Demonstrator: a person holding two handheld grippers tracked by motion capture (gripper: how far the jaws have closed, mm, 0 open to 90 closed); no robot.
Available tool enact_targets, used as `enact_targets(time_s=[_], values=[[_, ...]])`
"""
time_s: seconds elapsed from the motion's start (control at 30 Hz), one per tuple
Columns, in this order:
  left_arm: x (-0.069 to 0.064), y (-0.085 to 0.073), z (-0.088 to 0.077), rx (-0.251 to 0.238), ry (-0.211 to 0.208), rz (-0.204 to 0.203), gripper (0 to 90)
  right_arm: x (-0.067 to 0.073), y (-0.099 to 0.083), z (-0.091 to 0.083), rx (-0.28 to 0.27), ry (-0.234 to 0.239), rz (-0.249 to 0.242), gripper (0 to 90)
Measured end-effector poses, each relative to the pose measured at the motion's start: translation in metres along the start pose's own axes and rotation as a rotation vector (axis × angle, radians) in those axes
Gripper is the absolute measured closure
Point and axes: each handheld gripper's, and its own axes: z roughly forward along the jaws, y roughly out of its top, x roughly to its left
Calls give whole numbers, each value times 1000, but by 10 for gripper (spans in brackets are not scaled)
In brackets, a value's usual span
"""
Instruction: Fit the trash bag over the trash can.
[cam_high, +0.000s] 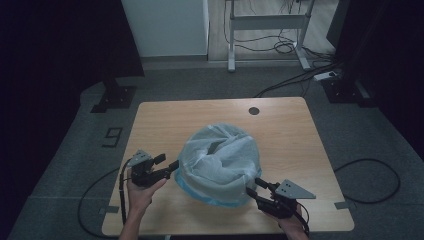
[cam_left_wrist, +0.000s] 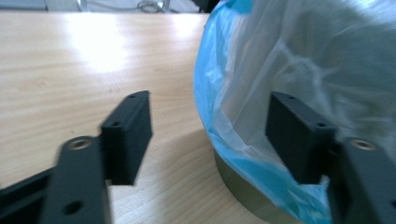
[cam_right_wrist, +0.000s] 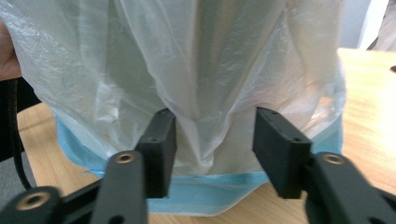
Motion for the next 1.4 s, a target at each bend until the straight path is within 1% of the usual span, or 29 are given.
enact_targets(time_s=[0.1, 0.13, 0.2, 0.3, 0.33, 0.37, 0.4, 0.47, 0.57, 0.6, 0.67, 0.73, 0.8, 0.83, 0.87, 0.93, 1.07, 1.13, 1.3, 1.33, 1.4], values=[[1, 1, -11, -27, -24, 25, 242, -2, 0, -5, -25, -6, 9, 398], [1, 2, -14, -36, -30, 32, 241, -3, 0, -7, -32, -7, 10, 388], [0, 5, -20, -56, -57, 46, 243, -5, 0, -11, -44, -2, 17, 382], [-3, 12, -26, -76, -87, 83, 247, -8, 0, -18, -61, 7, 27, 366], [-4, 15, -27, -78, -99, 97, 247, -9, -1, -21, -67, 11, 34, 356], [-4, 15, -27, -78, -99, 97, 246, -9, -1, -21, -67, 11, 34, 356], [-7, 21, -29, -84, -115, 119, 246, -11, -2, -25, -76, 25, 43, 346], [-10, 26, -30, -89, -131, 127, 246, -12, -2, -29, -79, 40, 48, 338], [-14, 33, -30, -92, -145, 136, 249, -11, -2, -35, -80, 70, 33, 336], [-16, 36, -30, -91, -148, 142, 250, -10, -2, -36, -77, 71, 25, 337], [-19, 39, -28, -89, -149, 160, 251, -9, -1, -39, -77, 67, 7, 337], [-23, 44, -26, -82, -163, 182, 252, -10, 0, -41, -83, 63, 4, 337], [-26, 48, -22, -69, -171, 205, 253, -12, 2, -45, -92, 57, 9, 340], [-26, 48, -22, -69, -171, 205, 253, -14, 2, -46, -95, 56, 13, 350], [-27, 52, -19, -57, -181, 221, 256, -16, 2, -48, -99, 55, 16, 356], [-28, 56, -16, -53, -196, 236, 264, -18, 0, -49, -100, 48, 22, 358], [-28, 63, -8, -52, -255, 252, 270, -22, -3, -49, -91, 38, 30, 358], [-27, 67, -4, -41, -290, 262, 281, -23, -4, -48, -89, 33, 34, 358], [-27, 80, 9, 4, -351, 282, 305, -25, -6, -47, -85, 24, 40, 360], [-28, 82, 12, 13, -356, 289, 306, -26, -6, -47, -84, 21, 39, 360], [-31, 89, 18, 35, -380, 307, 319, -27, -7, -47, -81, 17, 42, 361]])
